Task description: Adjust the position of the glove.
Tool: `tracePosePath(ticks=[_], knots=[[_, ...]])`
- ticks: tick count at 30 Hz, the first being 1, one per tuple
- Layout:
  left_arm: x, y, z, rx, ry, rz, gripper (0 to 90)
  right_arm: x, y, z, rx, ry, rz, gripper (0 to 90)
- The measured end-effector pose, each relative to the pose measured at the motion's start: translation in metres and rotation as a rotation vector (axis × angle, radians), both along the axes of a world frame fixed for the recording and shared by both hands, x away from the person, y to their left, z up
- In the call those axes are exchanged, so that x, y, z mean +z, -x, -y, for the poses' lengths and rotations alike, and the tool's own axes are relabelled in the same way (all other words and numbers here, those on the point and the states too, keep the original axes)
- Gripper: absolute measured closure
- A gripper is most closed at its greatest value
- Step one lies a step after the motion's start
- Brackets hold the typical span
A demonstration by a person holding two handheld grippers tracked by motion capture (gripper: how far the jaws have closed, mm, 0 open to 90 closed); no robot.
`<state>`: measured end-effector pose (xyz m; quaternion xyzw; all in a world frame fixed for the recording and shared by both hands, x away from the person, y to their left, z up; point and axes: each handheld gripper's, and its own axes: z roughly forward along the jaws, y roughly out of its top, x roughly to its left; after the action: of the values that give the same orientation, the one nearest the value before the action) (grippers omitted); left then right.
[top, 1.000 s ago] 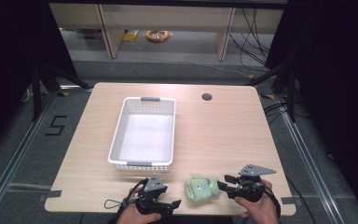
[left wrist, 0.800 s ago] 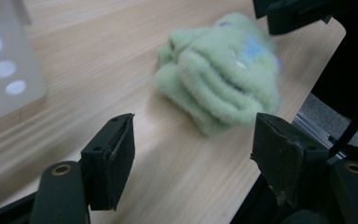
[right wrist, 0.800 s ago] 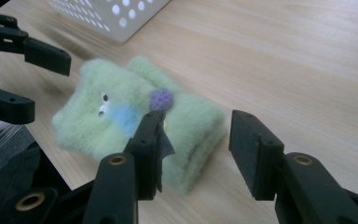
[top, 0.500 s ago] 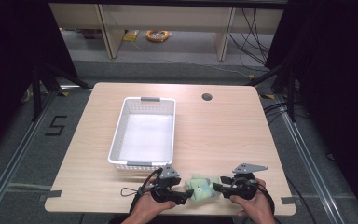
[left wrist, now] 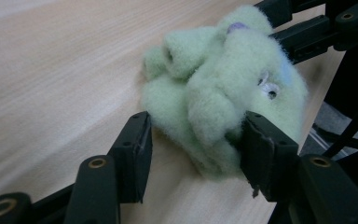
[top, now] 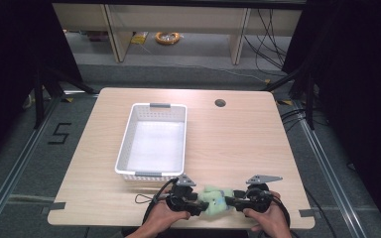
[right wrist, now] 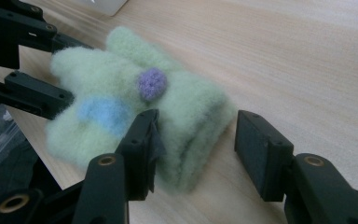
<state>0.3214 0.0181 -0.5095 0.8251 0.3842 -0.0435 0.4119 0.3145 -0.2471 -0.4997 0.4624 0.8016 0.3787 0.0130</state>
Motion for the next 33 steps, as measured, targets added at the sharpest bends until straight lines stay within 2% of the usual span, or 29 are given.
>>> tracePosePath(ticks=[4,5,7,9,10,12,14,15,16,17,18,21,22,25,29,30,32,33], knots=[[-0.001,-0.001,0.000,0.011,0.012,-0.027,50.9,-0.003,-0.001,0.001,-0.002,-0.029,-0.021,50.3],[-0.002,-0.002,0.000,-0.015,0.031,-0.035,53.2,-0.004,-0.002,0.002,-0.005,-0.042,-0.031,50.3],[-0.004,-0.002,0.001,-0.017,0.055,-0.058,58.0,-0.005,-0.002,0.002,-0.008,-0.041,-0.035,50.3],[-0.005,-0.001,0.001,-0.015,0.059,-0.056,60.9,-0.006,-0.002,0.002,-0.008,-0.055,-0.039,50.4],[-0.005,-0.002,0.002,-0.035,0.065,-0.067,62.2,-0.007,-0.003,0.003,-0.007,-0.074,-0.053,52.1],[-0.005,-0.002,0.002,-0.036,0.068,-0.067,64.1,-0.008,-0.003,0.003,-0.005,-0.078,-0.053,52.6],[-0.005,-0.002,0.002,-0.038,0.070,-0.063,65.4,-0.007,-0.003,0.003,-0.005,-0.076,-0.054,53.9],[-0.005,0.001,0.004,-0.011,0.069,-0.044,67.4,-0.008,-0.003,0.002,0.003,-0.087,-0.057,56.1],[-0.004,0.000,0.002,-0.035,0.073,-0.055,68.2,-0.009,-0.003,0.002,0.006,-0.088,-0.060,57.6],[-0.004,0.000,0.002,-0.035,0.073,-0.055,69.2,-0.009,-0.003,0.002,0.006,-0.088,-0.060,57.6],[-0.004,0.000,0.002,-0.033,0.070,-0.044,70.5,-0.009,-0.003,0.002,0.014,-0.112,-0.065,62.9],[-0.002,0.000,0.001,-0.038,0.065,-0.032,73.0,-0.008,-0.001,0.001,0.028,-0.105,-0.054,68.8],[-0.001,-0.001,0.000,-0.060,0.057,-0.023,73.0,-0.008,-0.001,0.001,0.028,-0.105,-0.054,68.8],[0.001,0.001,-0.001,-0.073,0.044,0.000,74.6,-0.004,0.003,-0.004,0.057,-0.067,-0.008,72.1],[0.002,0.000,-0.003,-0.082,0.040,0.006,75.8,-0.002,0.005,-0.004,0.052,-0.077,0.013,74.3],[0.003,0.000,-0.004,-0.085,0.037,0.013,76.5,0.001,0.008,-0.005,0.038,-0.093,-0.006,74.6],[0.004,0.000,-0.006,-0.081,0.048,0.003,77.0,0.003,0.007,-0.004,0.054,-0.089,0.048,74.7],[0.004,0.000,-0.007,-0.085,0.039,0.010,77.3,0.004,0.009,-0.005,0.051,-0.120,0.013,74.7]])
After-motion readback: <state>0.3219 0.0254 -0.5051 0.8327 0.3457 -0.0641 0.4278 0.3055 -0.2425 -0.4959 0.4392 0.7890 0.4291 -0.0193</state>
